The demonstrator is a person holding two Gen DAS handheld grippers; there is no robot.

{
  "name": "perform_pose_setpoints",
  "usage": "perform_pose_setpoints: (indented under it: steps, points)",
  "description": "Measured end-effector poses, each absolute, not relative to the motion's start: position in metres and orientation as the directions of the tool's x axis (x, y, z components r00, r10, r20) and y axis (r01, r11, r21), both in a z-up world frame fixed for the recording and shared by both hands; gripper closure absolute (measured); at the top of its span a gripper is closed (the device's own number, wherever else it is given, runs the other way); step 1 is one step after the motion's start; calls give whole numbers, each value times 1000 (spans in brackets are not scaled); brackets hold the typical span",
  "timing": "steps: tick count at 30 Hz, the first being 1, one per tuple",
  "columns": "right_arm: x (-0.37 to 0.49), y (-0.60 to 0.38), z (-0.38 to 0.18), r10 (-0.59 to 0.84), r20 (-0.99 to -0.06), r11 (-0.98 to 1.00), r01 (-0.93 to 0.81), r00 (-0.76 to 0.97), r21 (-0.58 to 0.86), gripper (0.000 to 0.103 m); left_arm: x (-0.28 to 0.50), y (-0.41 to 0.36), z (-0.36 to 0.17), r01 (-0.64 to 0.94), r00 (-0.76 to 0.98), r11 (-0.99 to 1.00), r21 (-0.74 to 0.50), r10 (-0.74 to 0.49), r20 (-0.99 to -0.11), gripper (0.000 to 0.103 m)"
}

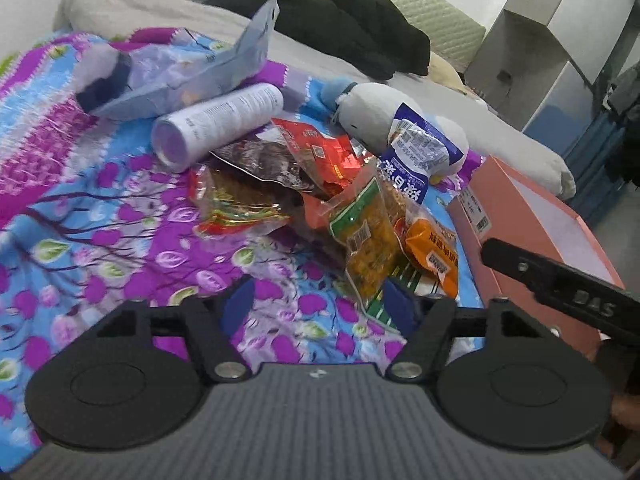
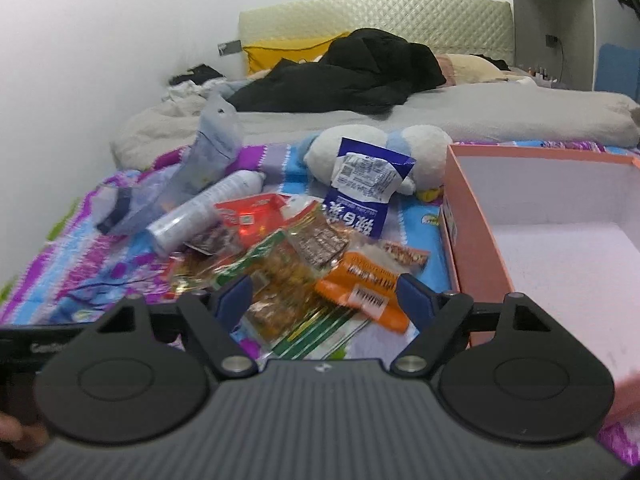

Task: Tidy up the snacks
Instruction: 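Lower the right gripper onto the orange-labeled clear snack bag and close, then lift the orange-labeled bag with the right gripper while the left gripper reaches the green snack bag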

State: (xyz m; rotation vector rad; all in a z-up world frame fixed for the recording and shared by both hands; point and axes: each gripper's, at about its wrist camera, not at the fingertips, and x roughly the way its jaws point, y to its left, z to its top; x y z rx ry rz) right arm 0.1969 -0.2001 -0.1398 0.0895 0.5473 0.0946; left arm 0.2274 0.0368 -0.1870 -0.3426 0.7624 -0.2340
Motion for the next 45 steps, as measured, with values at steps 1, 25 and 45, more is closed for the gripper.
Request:
perform_pose_setpoints:
  steps: [1, 25, 45]
  points:
    - [204, -200, -143, 107, -518, 992, -58, 849, 110, 22, 234, 36, -191, 93, 697, 910, -404, -349, -627, 38]
    - [308, -202, -211, -69, -670, 993, 113, 740, 22, 22, 291, 9, -254, 144, 570, 766, -626, -581, -580, 95]
    - [219, -192, -182, -4, -663, 1000, 18, 748, 15, 35, 208, 21, -216, 133, 568, 756, -641, -588, -576, 99]
